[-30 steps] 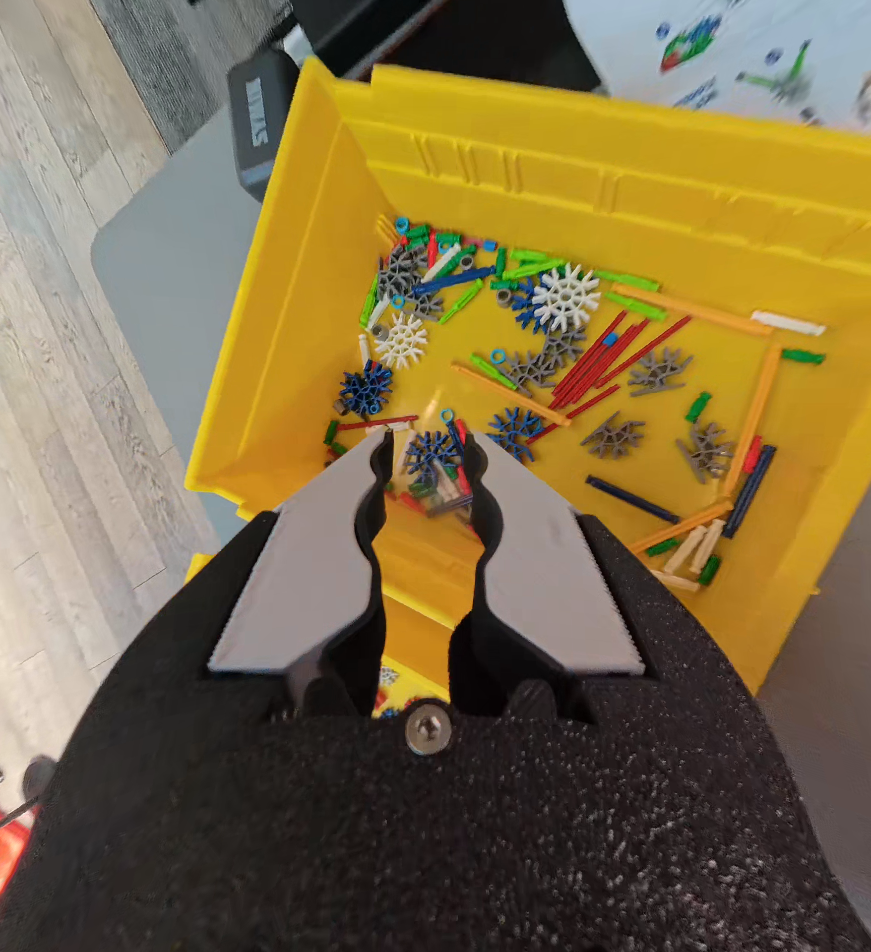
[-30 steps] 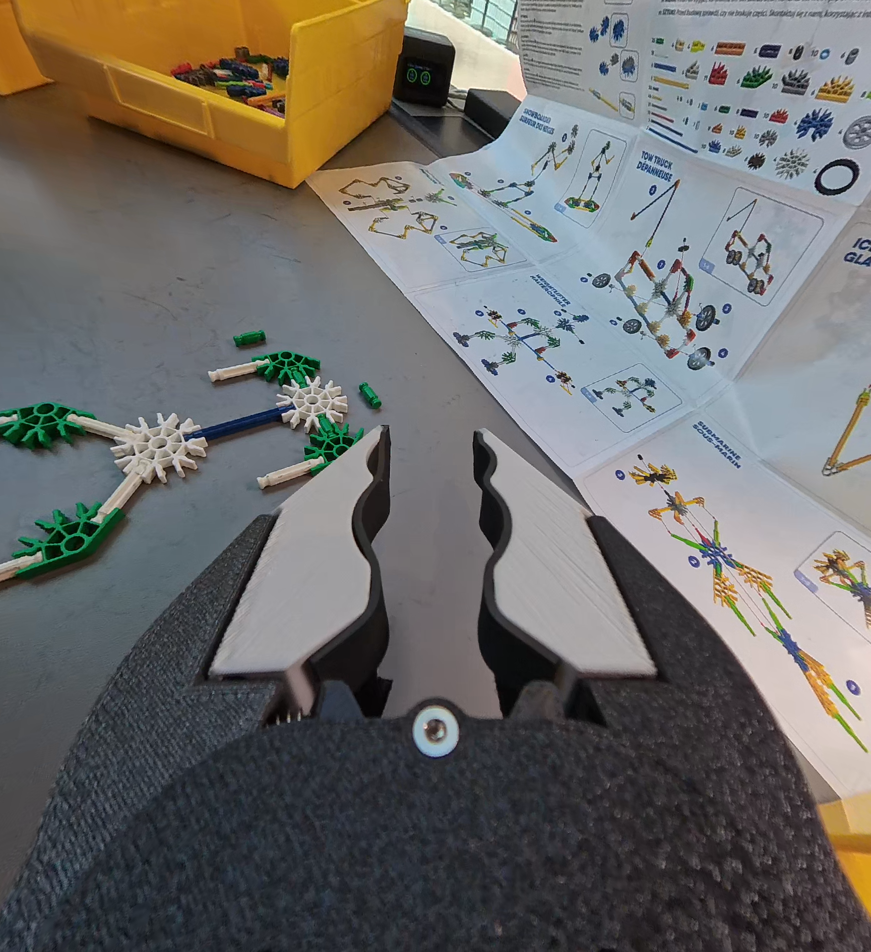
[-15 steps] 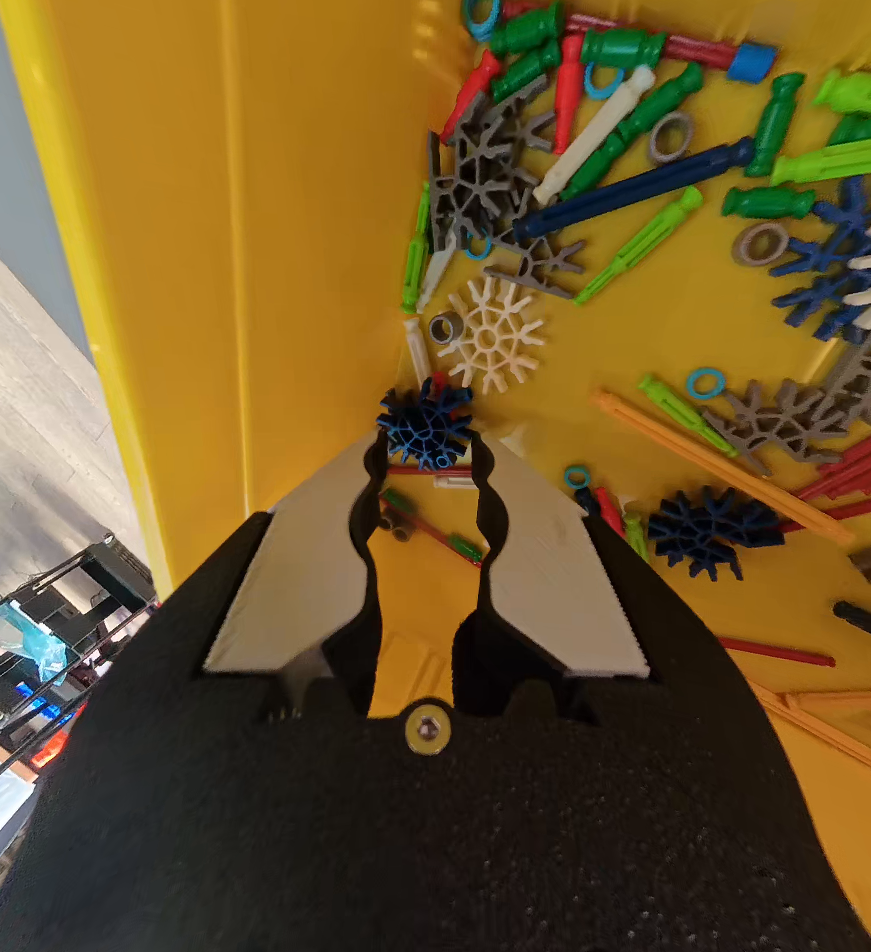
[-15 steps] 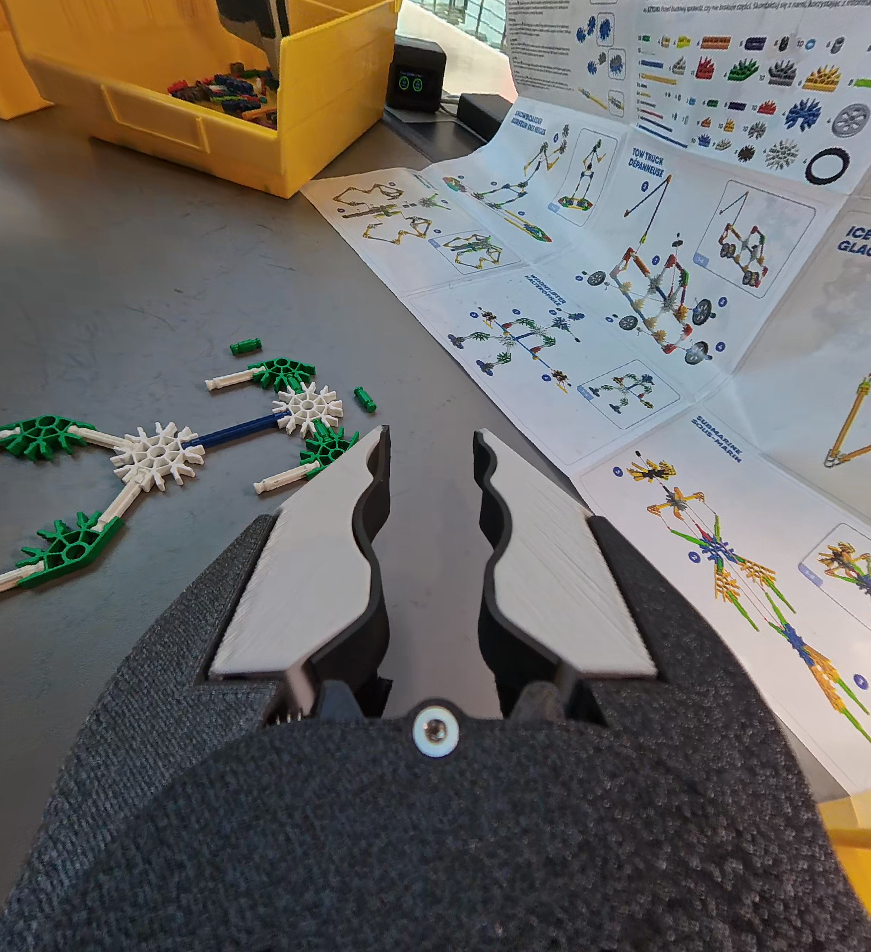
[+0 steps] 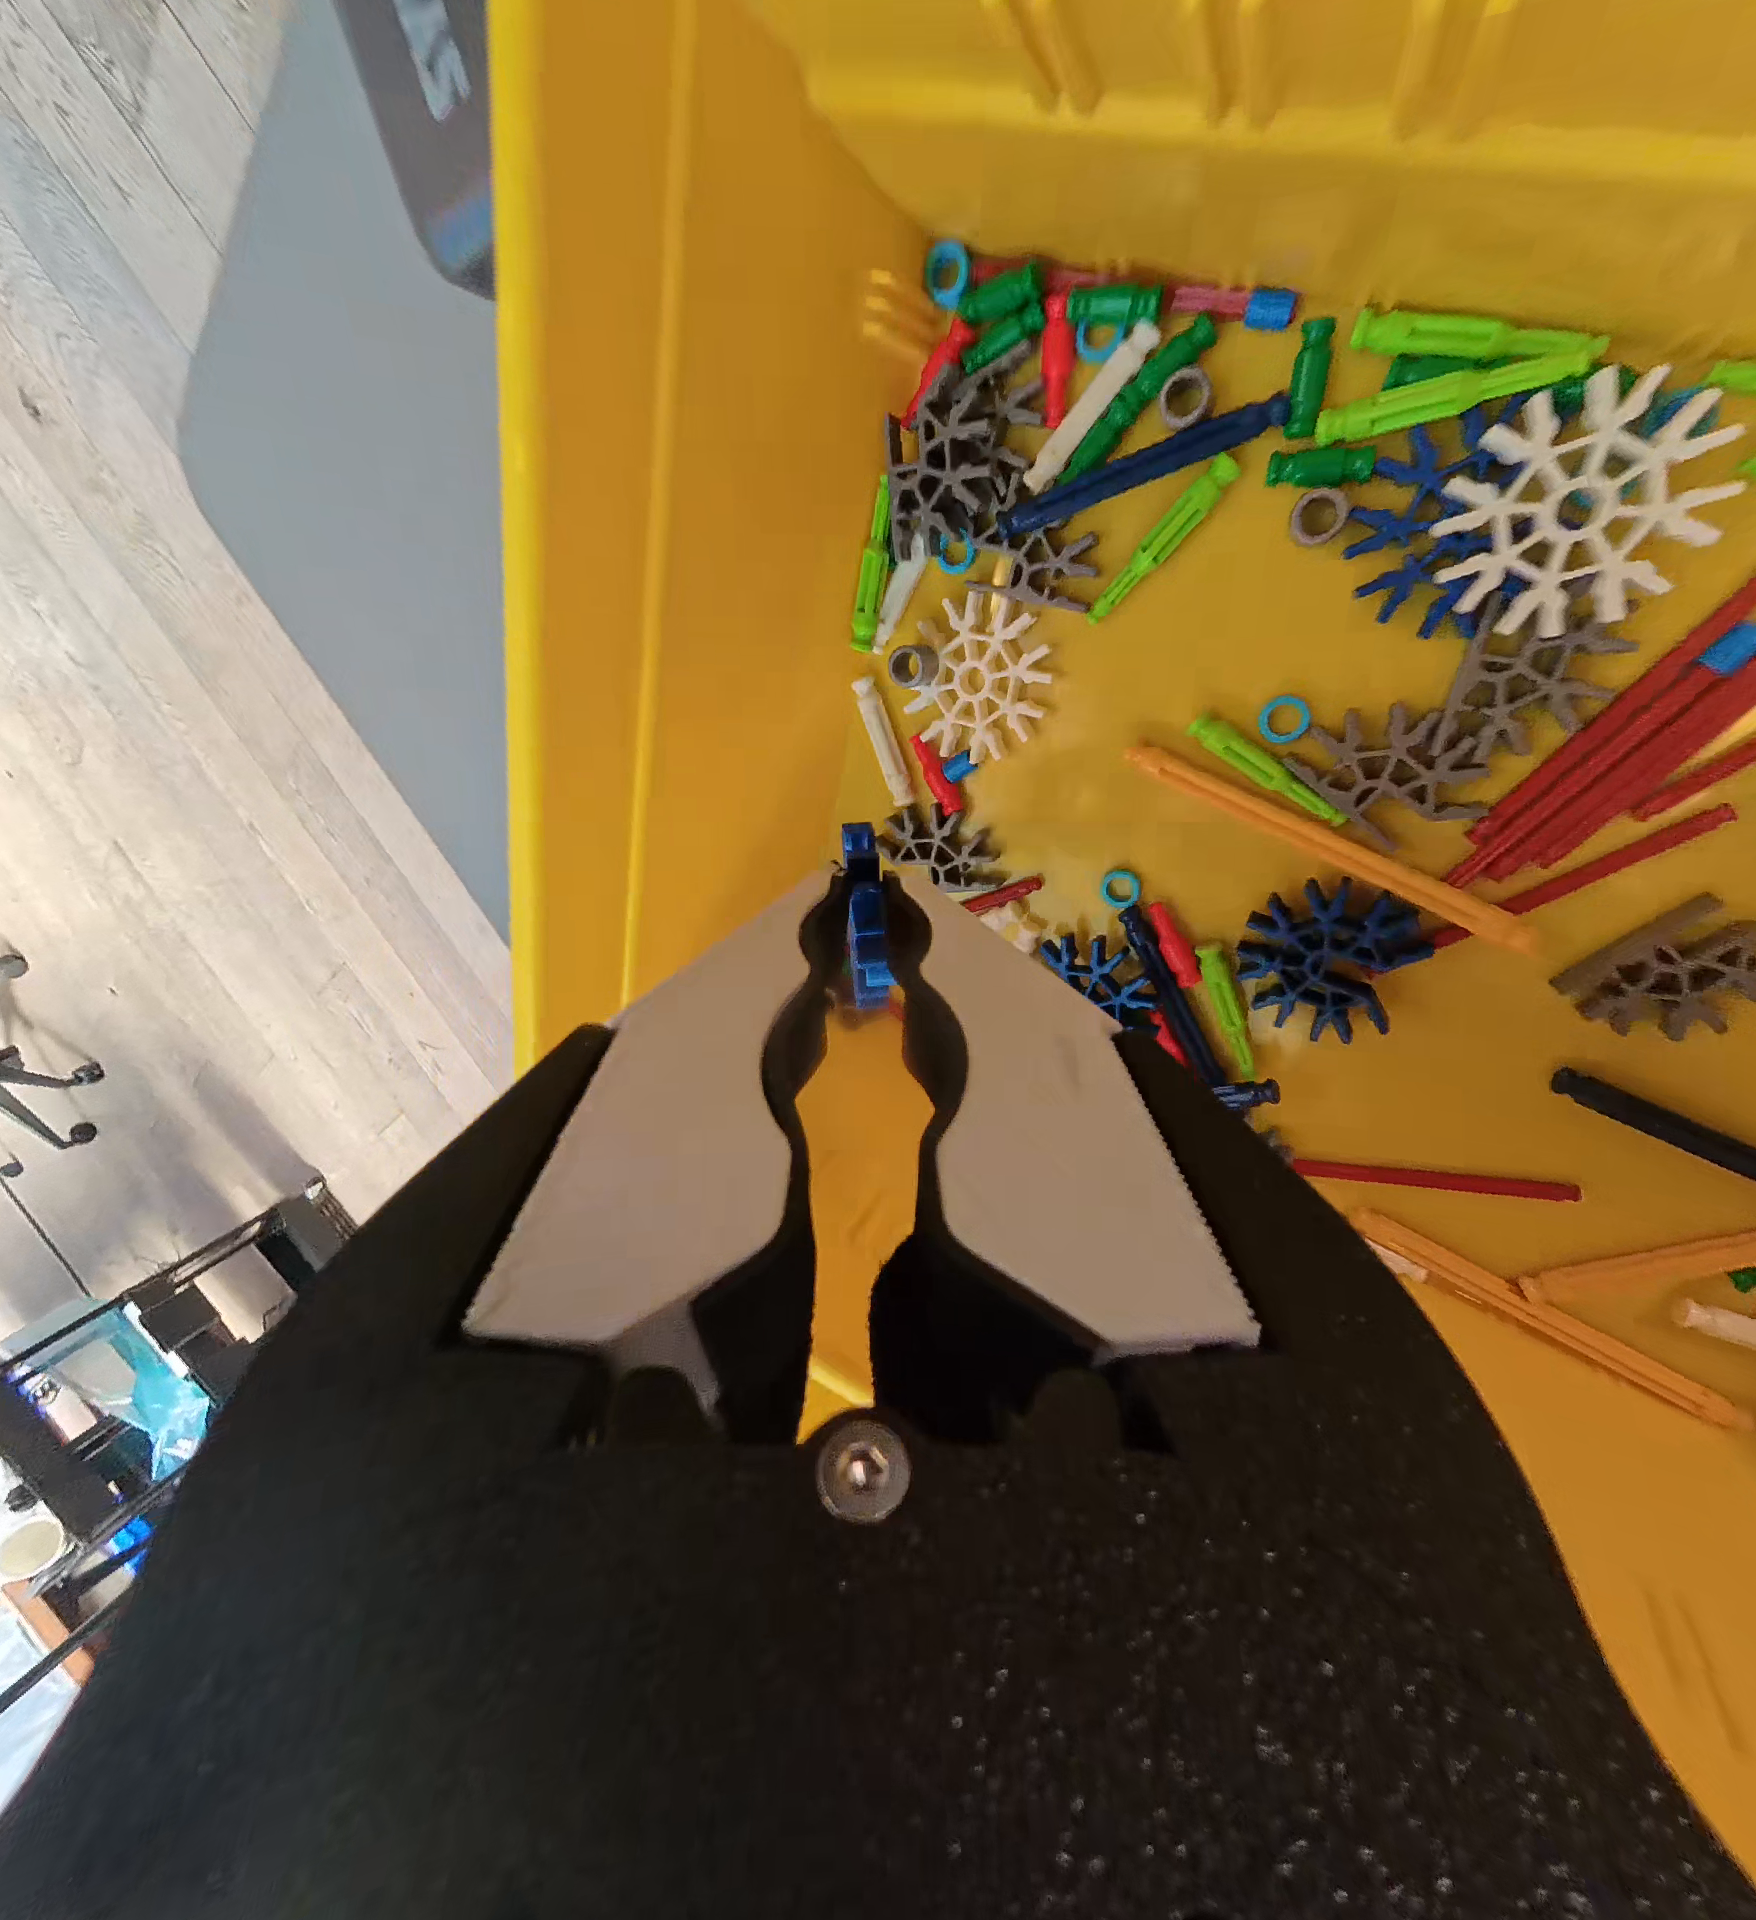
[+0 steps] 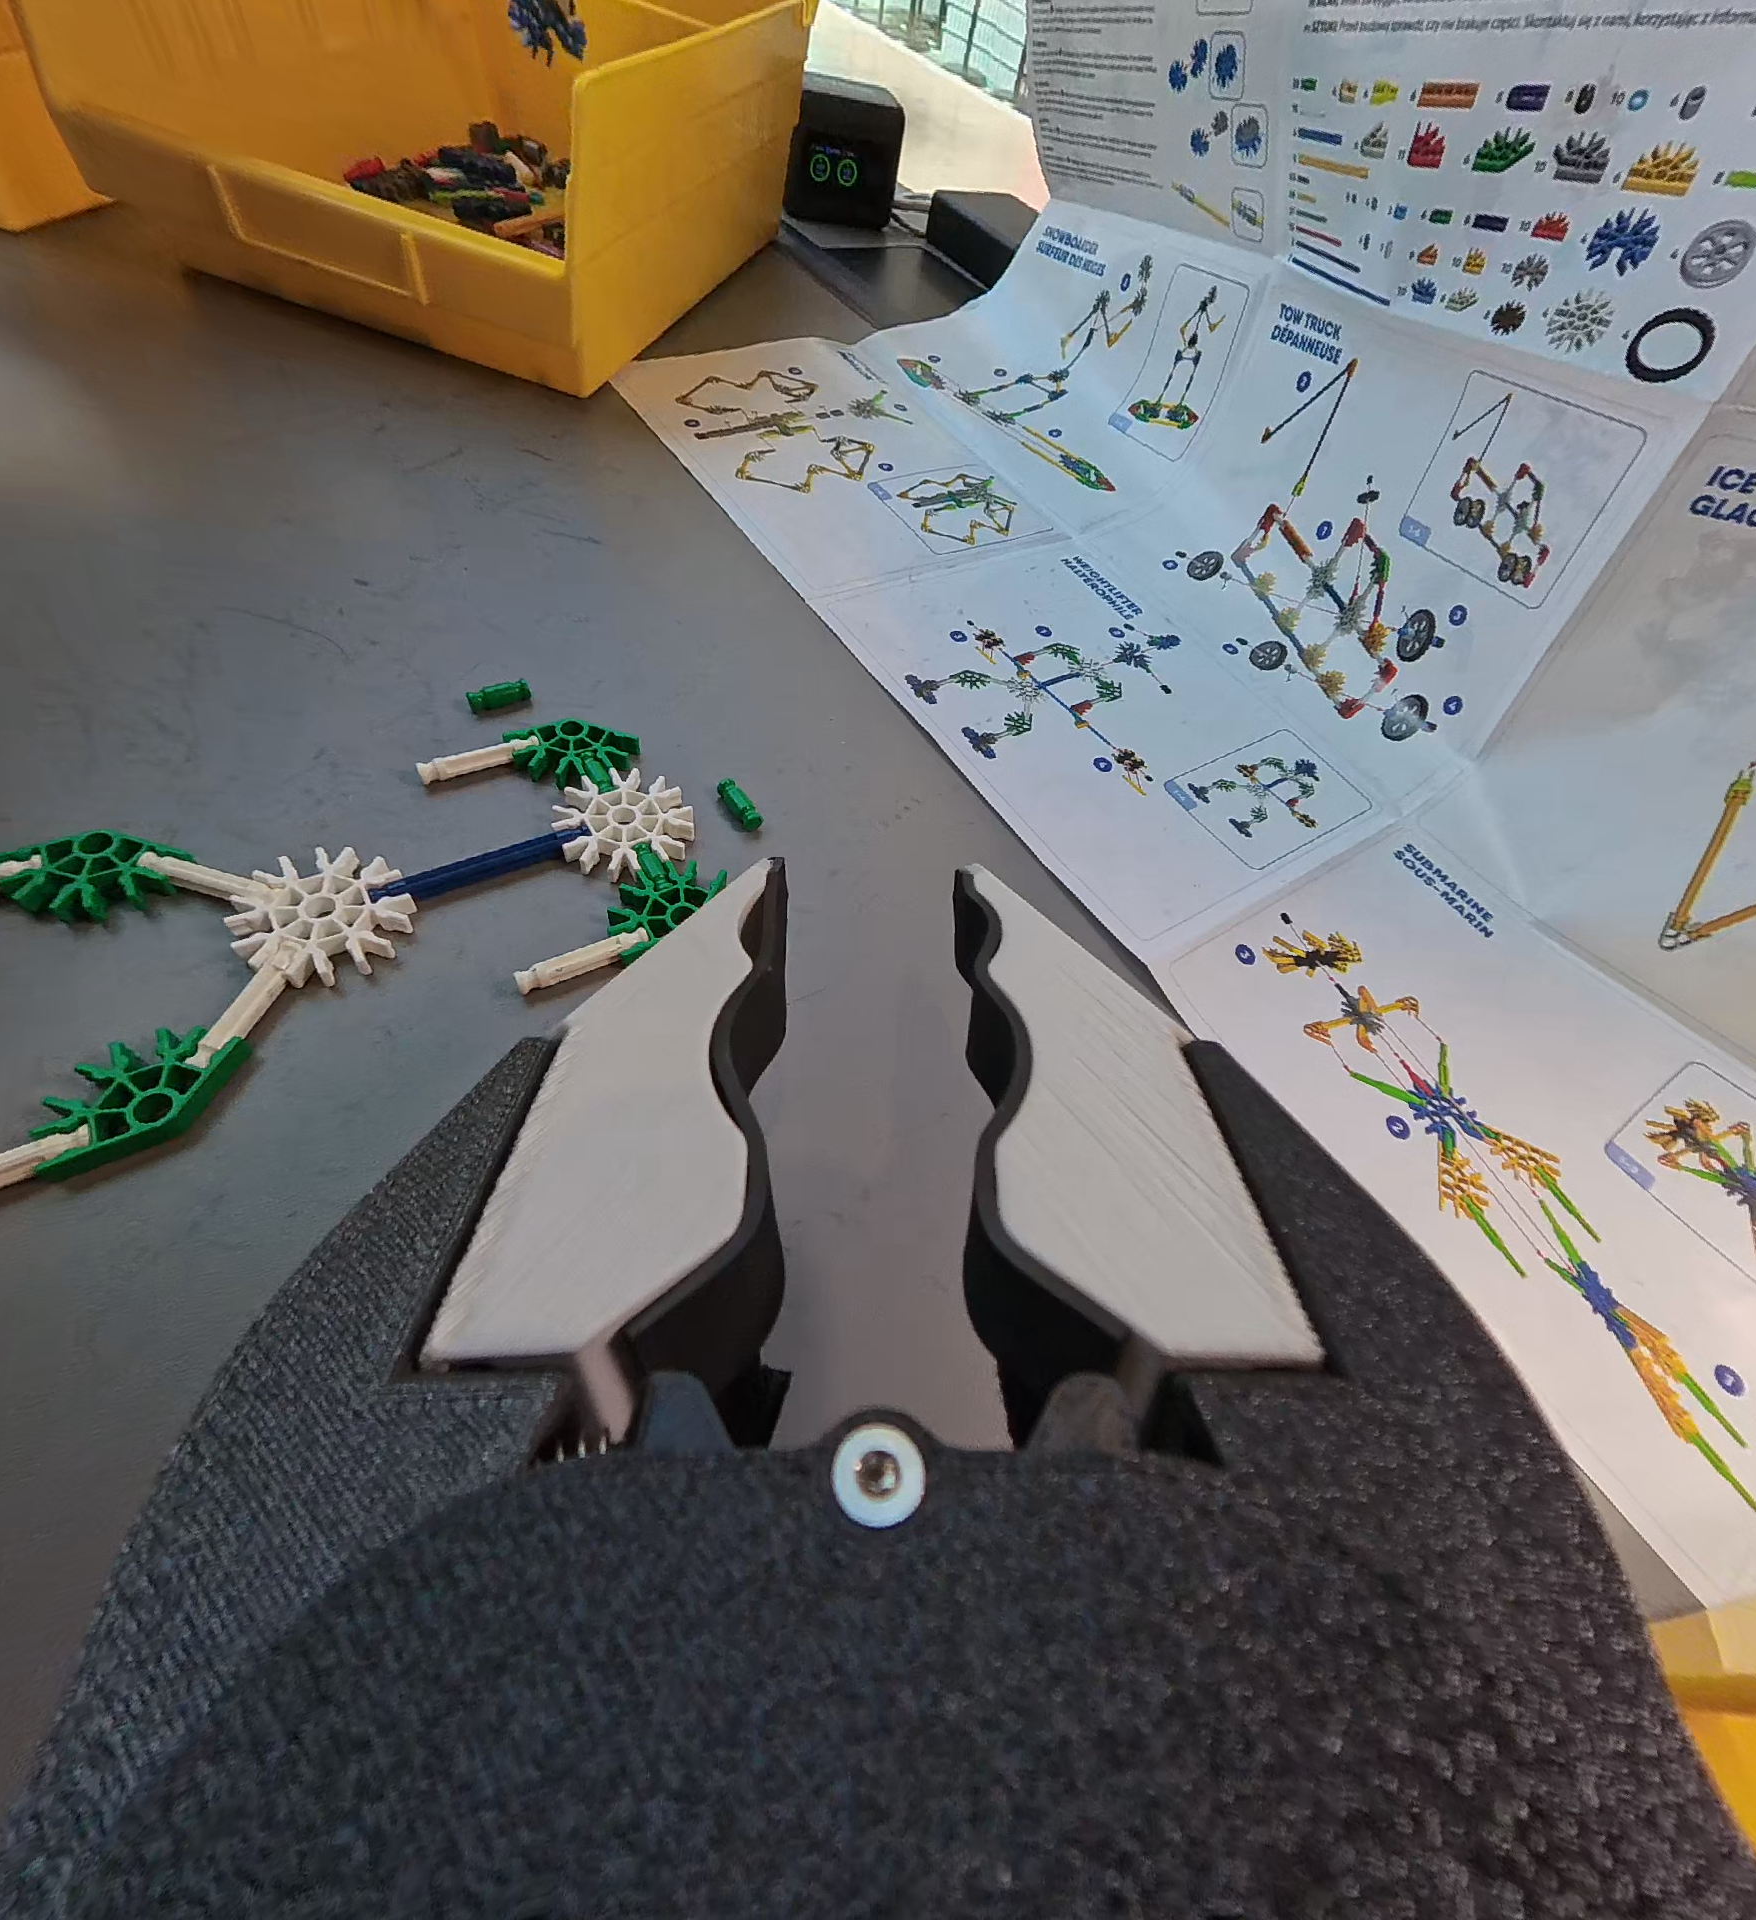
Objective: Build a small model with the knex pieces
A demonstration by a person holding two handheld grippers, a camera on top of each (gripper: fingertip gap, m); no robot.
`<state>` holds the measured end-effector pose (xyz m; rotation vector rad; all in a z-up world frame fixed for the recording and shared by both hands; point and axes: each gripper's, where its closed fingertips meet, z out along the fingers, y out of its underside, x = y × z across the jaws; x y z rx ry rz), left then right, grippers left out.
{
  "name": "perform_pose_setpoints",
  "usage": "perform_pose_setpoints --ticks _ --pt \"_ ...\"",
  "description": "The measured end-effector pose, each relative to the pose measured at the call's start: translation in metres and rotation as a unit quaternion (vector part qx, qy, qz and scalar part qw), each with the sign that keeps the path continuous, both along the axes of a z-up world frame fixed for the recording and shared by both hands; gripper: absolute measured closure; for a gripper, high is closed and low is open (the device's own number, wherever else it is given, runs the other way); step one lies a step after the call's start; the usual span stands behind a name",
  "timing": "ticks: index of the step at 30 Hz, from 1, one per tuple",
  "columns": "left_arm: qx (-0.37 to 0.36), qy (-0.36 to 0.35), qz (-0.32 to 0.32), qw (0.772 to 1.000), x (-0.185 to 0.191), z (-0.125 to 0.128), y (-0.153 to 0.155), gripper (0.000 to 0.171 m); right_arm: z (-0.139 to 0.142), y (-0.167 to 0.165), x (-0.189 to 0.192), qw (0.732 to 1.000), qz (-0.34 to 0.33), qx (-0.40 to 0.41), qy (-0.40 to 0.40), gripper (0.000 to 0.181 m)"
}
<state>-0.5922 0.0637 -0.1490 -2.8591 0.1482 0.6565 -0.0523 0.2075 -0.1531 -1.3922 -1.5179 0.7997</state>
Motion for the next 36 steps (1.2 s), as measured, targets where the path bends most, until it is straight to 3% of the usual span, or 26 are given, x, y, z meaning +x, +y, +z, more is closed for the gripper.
perform_pose_setpoints --ticks 4,7,9,13,16,19,24,26,28,31,33,36 --pt "0.168 0.008 -0.055 0.984 0.059 0.069 0.021 0.167 0.0 -0.001 0.0 1.0 0.001 0.004 0.0 0.151" --pt "0.308 -0.052 -0.117 0.943 0.14 0.115 0.032 0.167 -0.001 -0.002 0.0 1.0 0.002 0.008 -0.002 0.151" --pt "0.38 -0.135 -0.155 0.902 0.205 0.13 0.035 0.167 0.0 -0.004 -0.001 1.0 0.008 0.01 0.001 0.149" --pt "0.455 -0.391 -0.204 0.773 0.345 0.122 0.032 0.167 0.02 -0.023 -0.004 0.997 0.048 0.008 0.054 0.135" --pt "0.42 -0.546 -0.197 0.698 0.428 0.085 0.034 0.167 0.031 -0.038 -0.007 0.994 0.075 0.029 0.078 0.127" --pt "0.38 -0.647 -0.19 0.632 0.49 0.069 0.039 0.167 0.034 -0.06 -0.01 0.989 0.11 0.045 0.086 0.123" --pt "0.346 -0.696 -0.192 0.6 0.534 0.056 0.05 0.167 0.035 -0.098 -0.017 0.98 0.166 0.053 0.092 0.12" --pt "0.331 -0.705 -0.185 0.599 0.542 0.047 0.05 0.167 0.034 -0.103 -0.018 0.979 0.168 0.07 0.087 0.128" --pt "0.321 -0.714 -0.178 0.596 0.546 0.039 0.048 0.167 0.033 -0.106 -0.016 0.977 0.178 0.078 0.083 0.148" --pt "0.309 -0.73 -0.172 0.585 0.549 0.035 0.045 0.167 0.028 -0.11 -0.013 0.976 0.196 0.065 0.066 0.149" --pt "0.303 -0.725 -0.177 0.592 0.549 0.031 0.045 0.167 0.024 -0.11 -0.012 0.976 0.203 0.061 0.055 0.149" --pt "0.314 -0.692 -0.189 0.622 0.54 0.025 0.048 0.167 0.018 -0.099 -0.008 0.979 0.195 0.056 0.031 0.149"
